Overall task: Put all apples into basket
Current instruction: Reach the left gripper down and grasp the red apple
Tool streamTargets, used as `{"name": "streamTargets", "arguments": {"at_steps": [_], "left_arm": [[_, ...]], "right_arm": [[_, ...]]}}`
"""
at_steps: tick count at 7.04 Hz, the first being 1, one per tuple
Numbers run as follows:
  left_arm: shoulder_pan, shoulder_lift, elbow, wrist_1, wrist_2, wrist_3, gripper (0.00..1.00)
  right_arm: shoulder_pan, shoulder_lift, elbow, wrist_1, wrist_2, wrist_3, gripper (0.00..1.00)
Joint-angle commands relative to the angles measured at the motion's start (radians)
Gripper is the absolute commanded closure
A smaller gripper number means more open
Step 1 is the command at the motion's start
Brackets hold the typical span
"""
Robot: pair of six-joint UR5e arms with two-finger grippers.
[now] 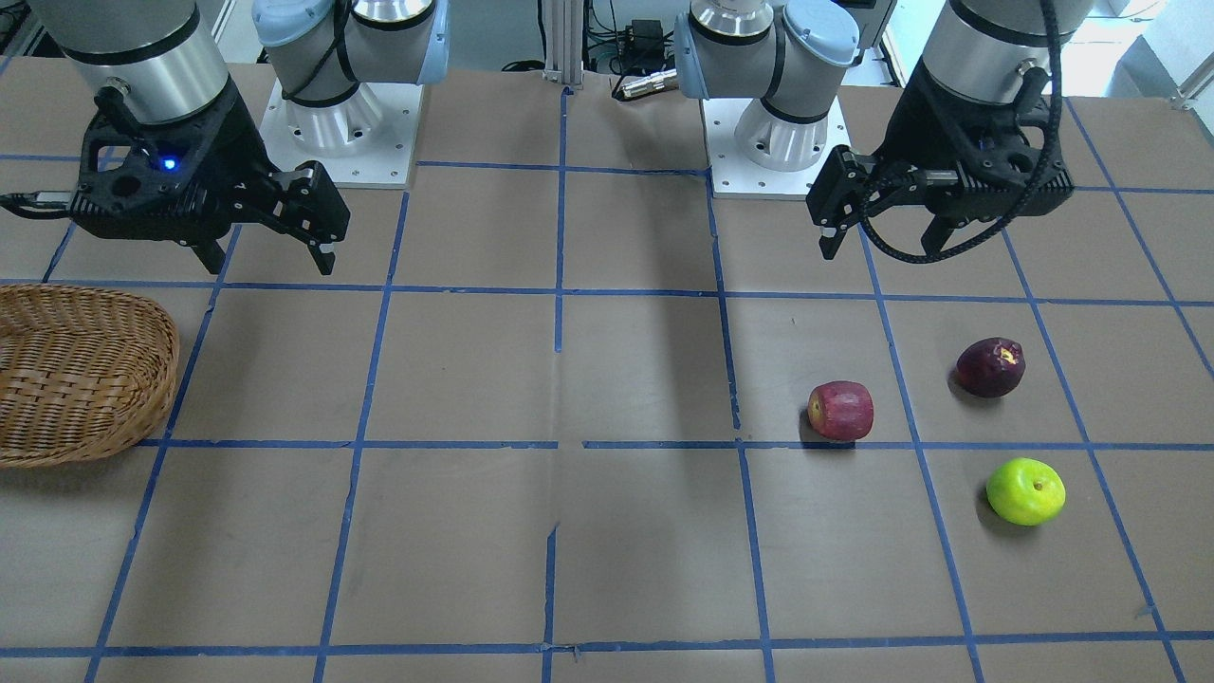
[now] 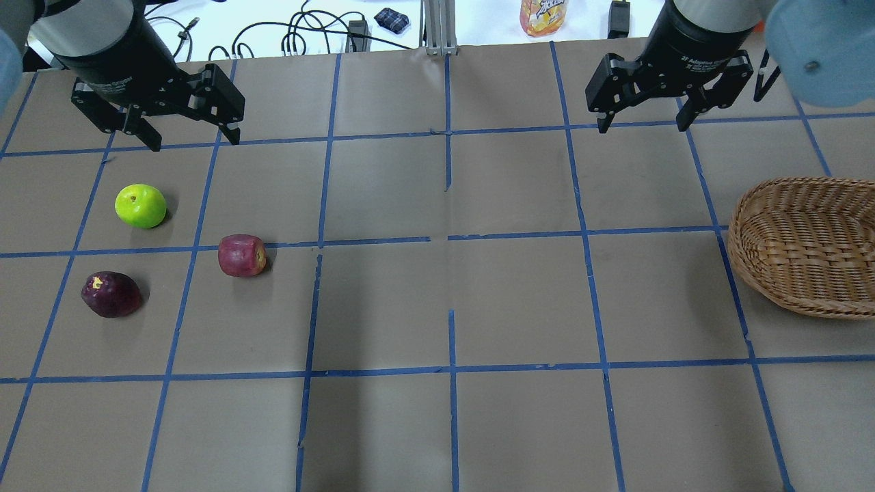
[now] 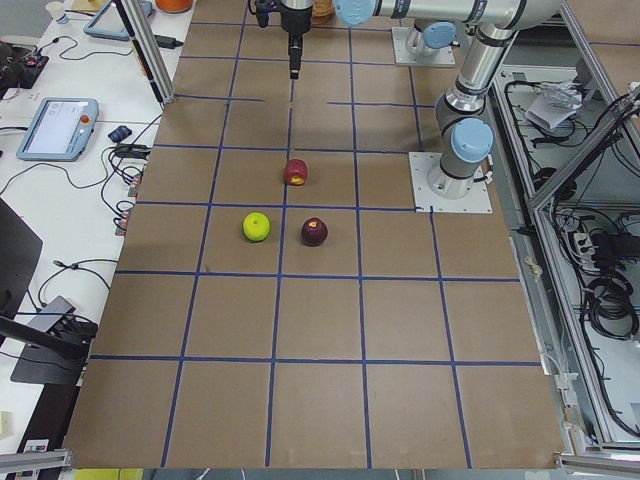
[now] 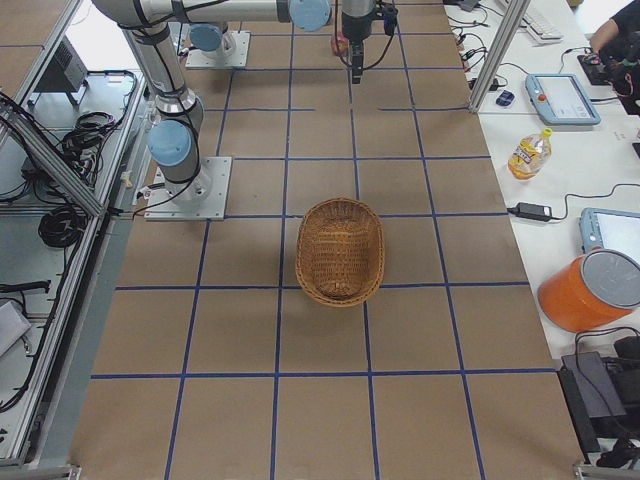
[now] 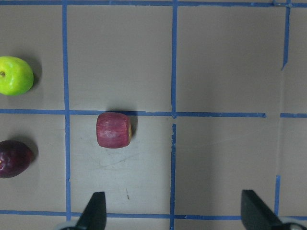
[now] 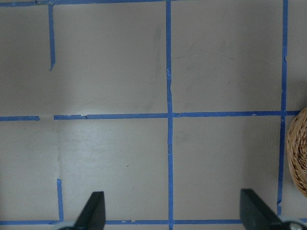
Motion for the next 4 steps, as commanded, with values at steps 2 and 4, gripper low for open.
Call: {"name": "streamTargets", "arguments": {"at_steps": [2, 4], "left_arm": [[0.002, 0.004, -0.008, -0.009, -0.004, 0.001, 0.0], [0.002, 0.004, -0.017, -0.009, -0.004, 0.001, 0.0]], "right_arm": [[0.0, 0.0, 0.002, -0.001, 0.001, -0.002, 0.0], [0.0, 0.0, 0.002, -0.001, 0.001, 0.0, 0.0]]}}
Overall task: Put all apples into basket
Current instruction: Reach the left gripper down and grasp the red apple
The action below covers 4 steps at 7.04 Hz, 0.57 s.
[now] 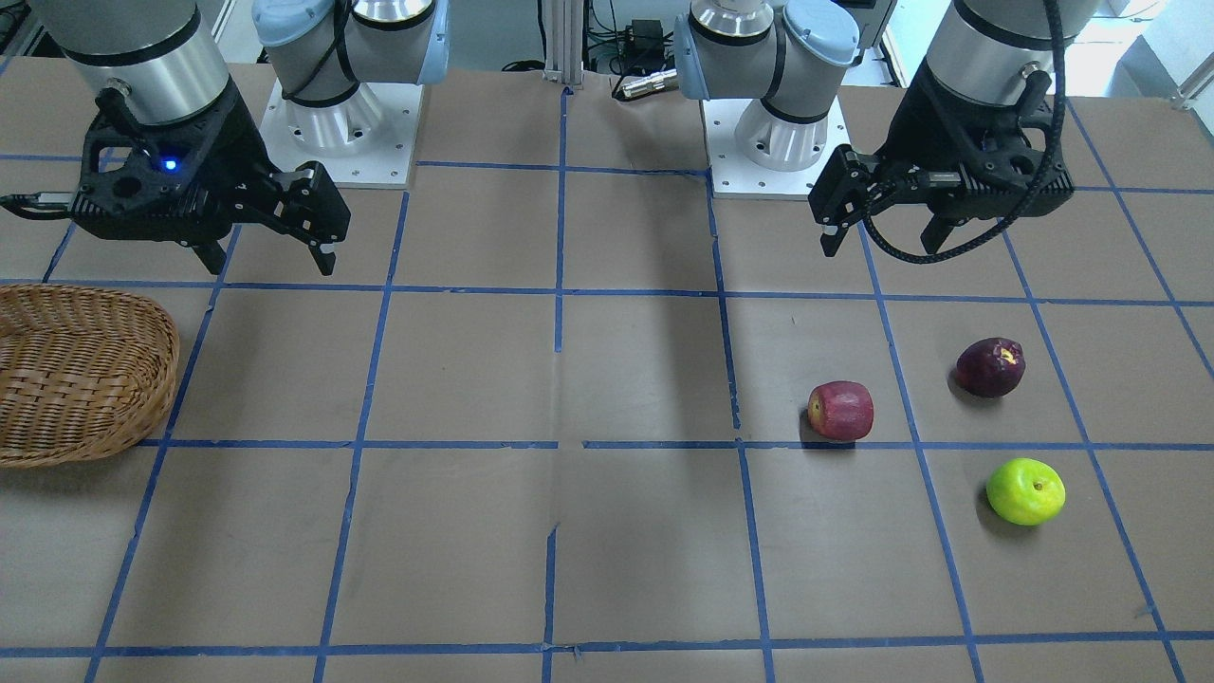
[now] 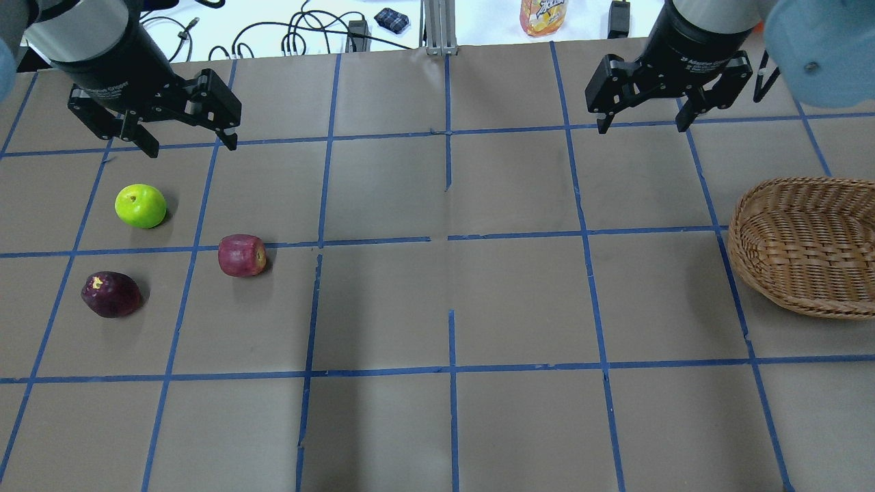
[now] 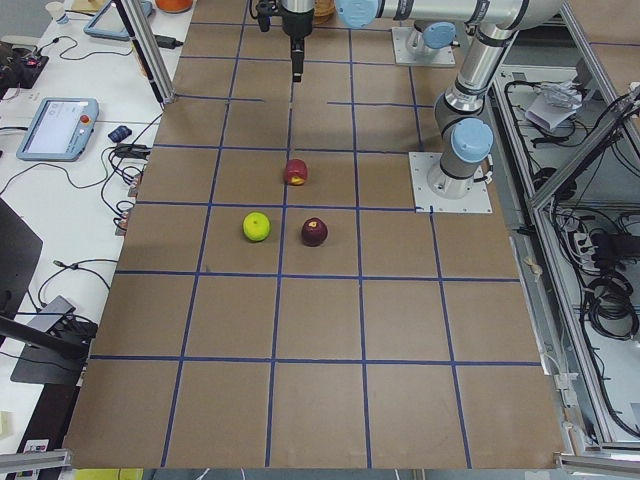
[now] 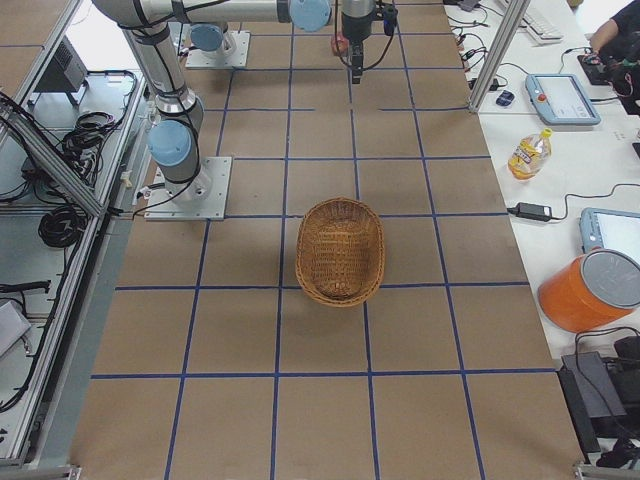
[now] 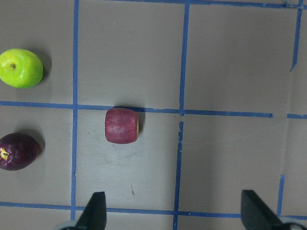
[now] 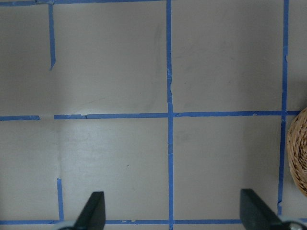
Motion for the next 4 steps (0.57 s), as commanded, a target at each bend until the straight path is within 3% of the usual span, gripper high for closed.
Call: {"name": "streamTargets", "arguments": {"at_steps": [1, 2, 4], "left_arm": [[0.007, 0.0, -0.008, -0.003, 0.005, 0.036, 0.0], [0.045, -0.039, -0.016, 0.0, 0.008, 0.143, 0.0], [0.218, -0.111, -0.169, 0.081, -0.012, 0.289, 0.0]], "right_arm": [[0.0, 0.0, 0.001, 0.0, 0.0, 0.0, 0.0], [0.0, -0.003, 0.001, 0.004, 0.0, 0.0, 0.0], [0.0, 0.0, 0.002, 0.008, 0.0, 0.0, 0.0]]}}
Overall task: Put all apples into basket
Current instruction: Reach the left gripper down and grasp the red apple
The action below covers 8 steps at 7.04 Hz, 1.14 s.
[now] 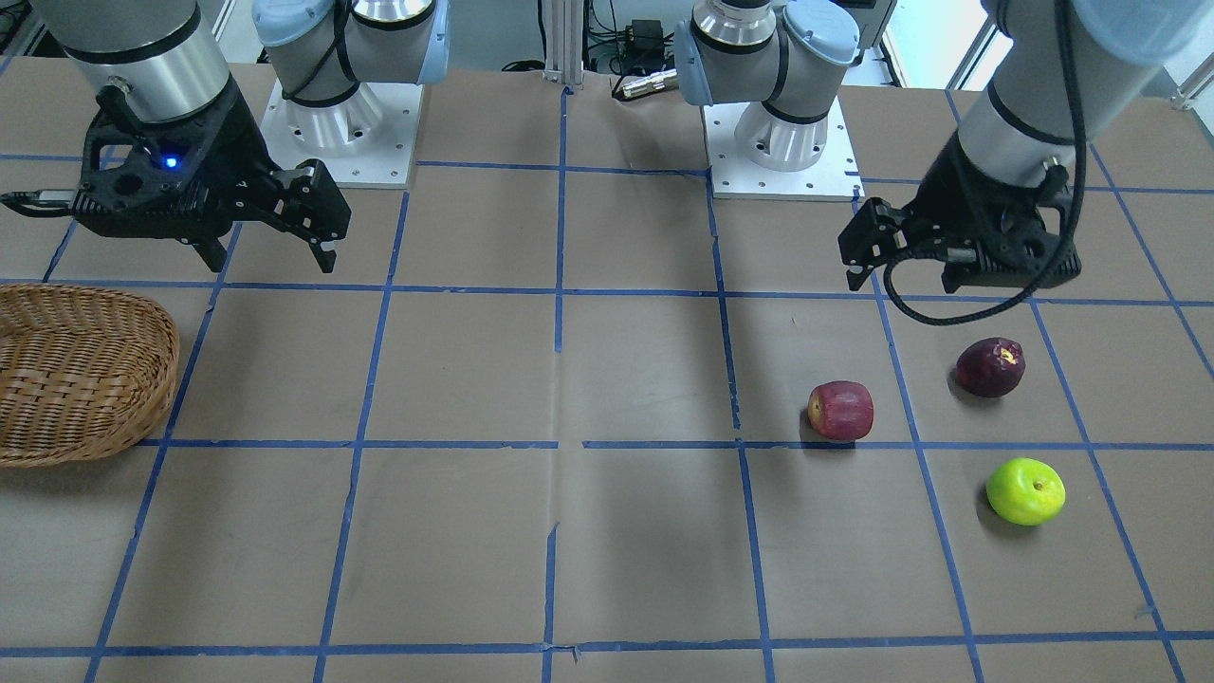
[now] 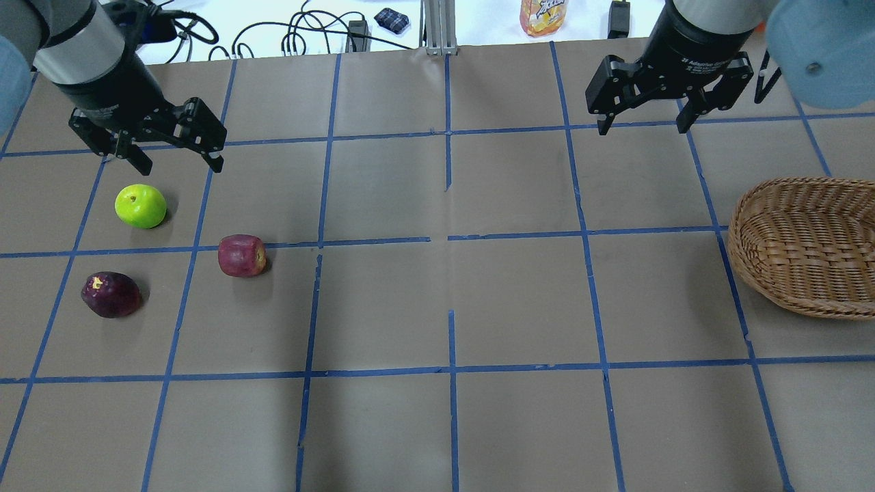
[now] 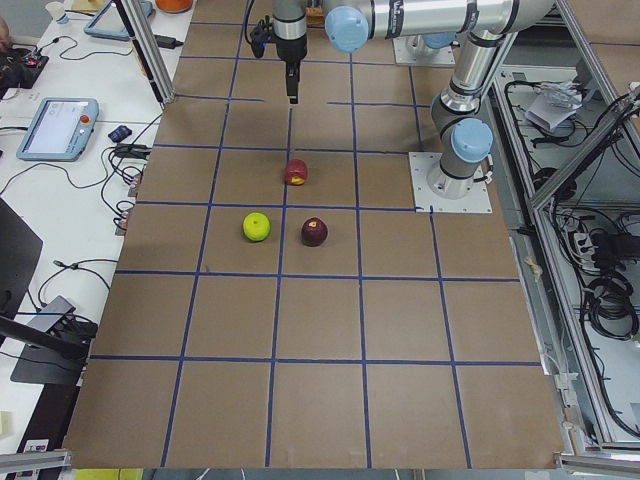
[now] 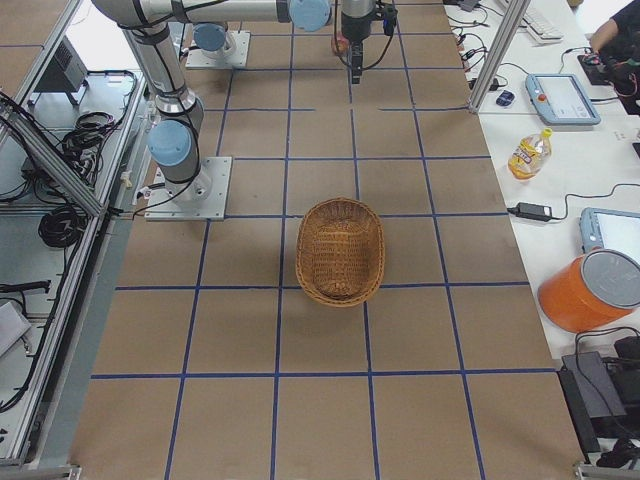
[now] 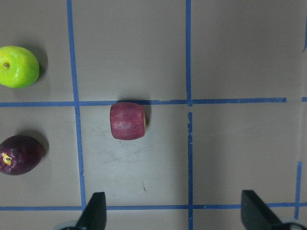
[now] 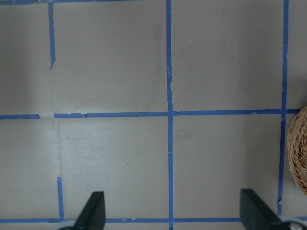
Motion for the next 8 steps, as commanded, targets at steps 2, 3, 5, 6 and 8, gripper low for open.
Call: {"name": "streamTargets", "arguments": {"at_steps": [2, 3, 5, 6, 8], "left_arm": [[0.116, -0.1, -0.262, 0.343, -0.014, 0.135, 0.0], [0.108, -0.13, -0.305, 0.396, -0.016, 0.13, 0.0], [0.053, -0.157, -0.322, 0.453, -0.013, 0.122, 0.0], [0.051, -0.18, -0.343, 0.489, -0.01, 0.122, 0.0], [0.053, -0.214, -0.425, 0.661, -0.002, 0.112, 0.0]], "right_arm": [[0.0, -0.007, 0.041, -0.008, 0.0, 0.0, 0.0], [0.0, -0.009, 0.045, -0.009, 0.0, 0.002, 0.0], [0.0, -0.009, 0.046, -0.009, 0.0, 0.003, 0.0], [0.0, -0.007, 0.046, -0.009, 0.0, 0.002, 0.0], [0.0, -0.009, 0.046, -0.009, 0.0, 0.002, 0.0]]}}
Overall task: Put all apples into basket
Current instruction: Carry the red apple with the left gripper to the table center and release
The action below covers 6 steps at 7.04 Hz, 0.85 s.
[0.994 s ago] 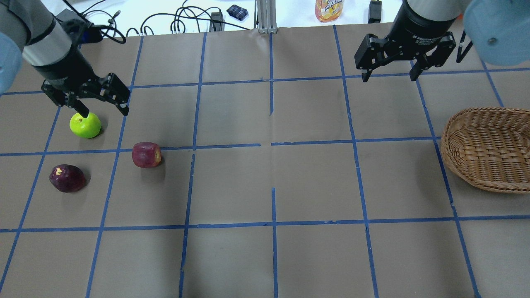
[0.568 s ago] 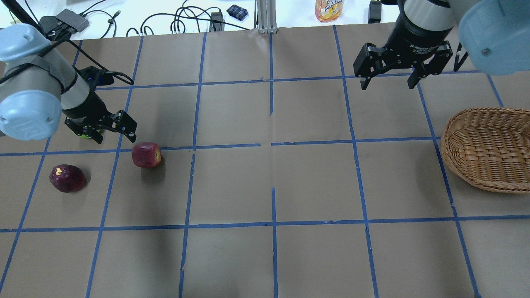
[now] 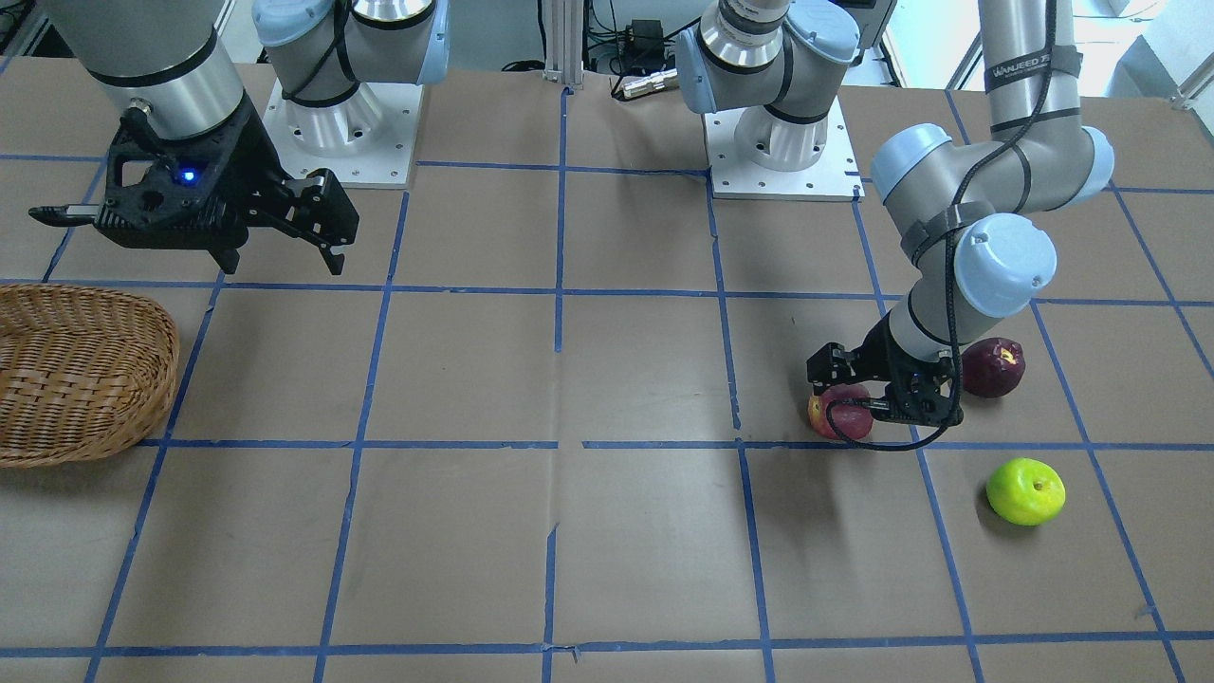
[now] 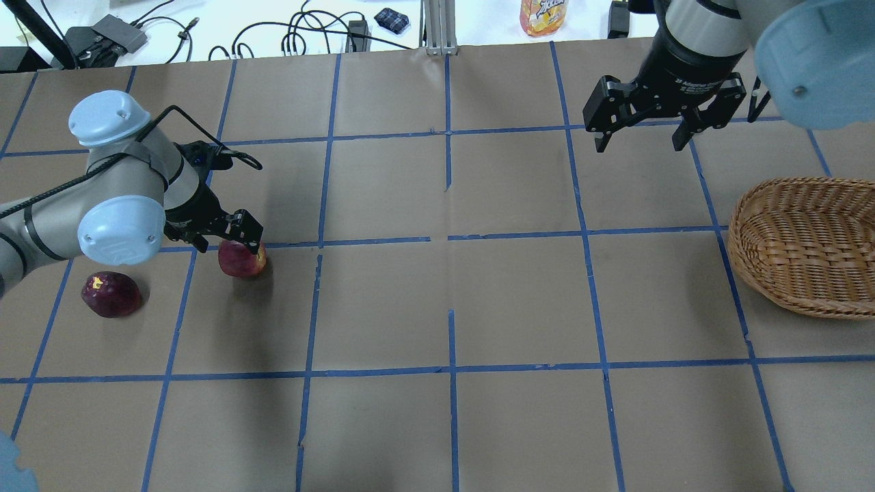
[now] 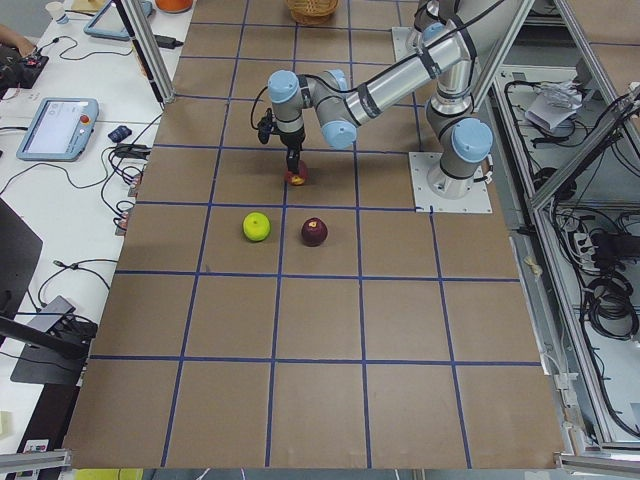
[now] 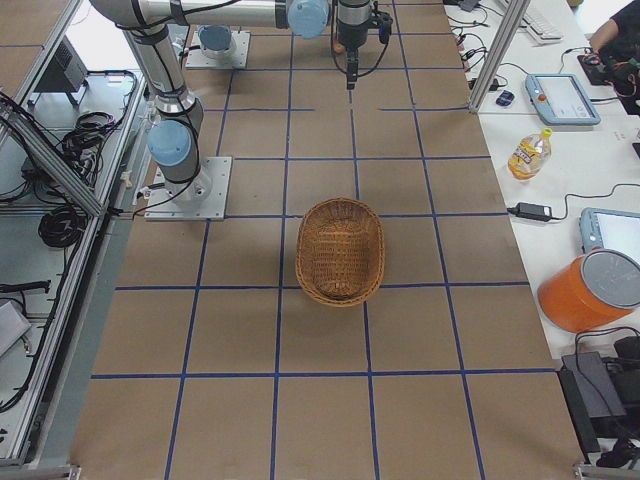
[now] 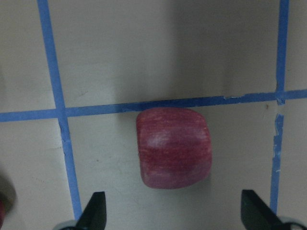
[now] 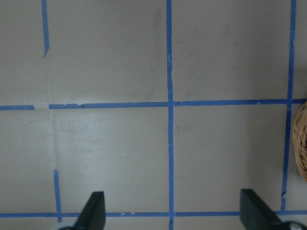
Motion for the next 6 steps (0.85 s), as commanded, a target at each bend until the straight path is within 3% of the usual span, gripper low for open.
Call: {"name": "streamTargets", "arguments": {"at_steps": [1, 2, 4, 5, 6], "left_arm": [[-0.001, -0.035, -0.05, 0.089, -0.002, -0.013, 0.0], [-0.001, -0.051, -0.053, 0.089, -0.005, -0.018, 0.0], [-0.001, -0.034, -0.038, 0.109, 0.004, -0.027, 0.85], [-0.013, -0.02, -0.022, 0.103, -0.001, -0.048, 0.88], [-0.04, -0.026, 0.022, 0.063, -0.036, -0.191, 0.9]], "right_arm": [[0.0, 0.001, 0.0, 0.0, 0.0, -0.001, 0.0], [0.0, 0.001, 0.0, 0.0, 0.0, -0.001, 0.0], [0.0, 0.001, 0.0, 0.0, 0.0, -0.001, 0.0], [0.0, 0.001, 0.0, 0.0, 0.0, -0.001, 0.0], [0.0, 0.0, 0.0, 0.0, 0.0, -0.001, 0.0]]}}
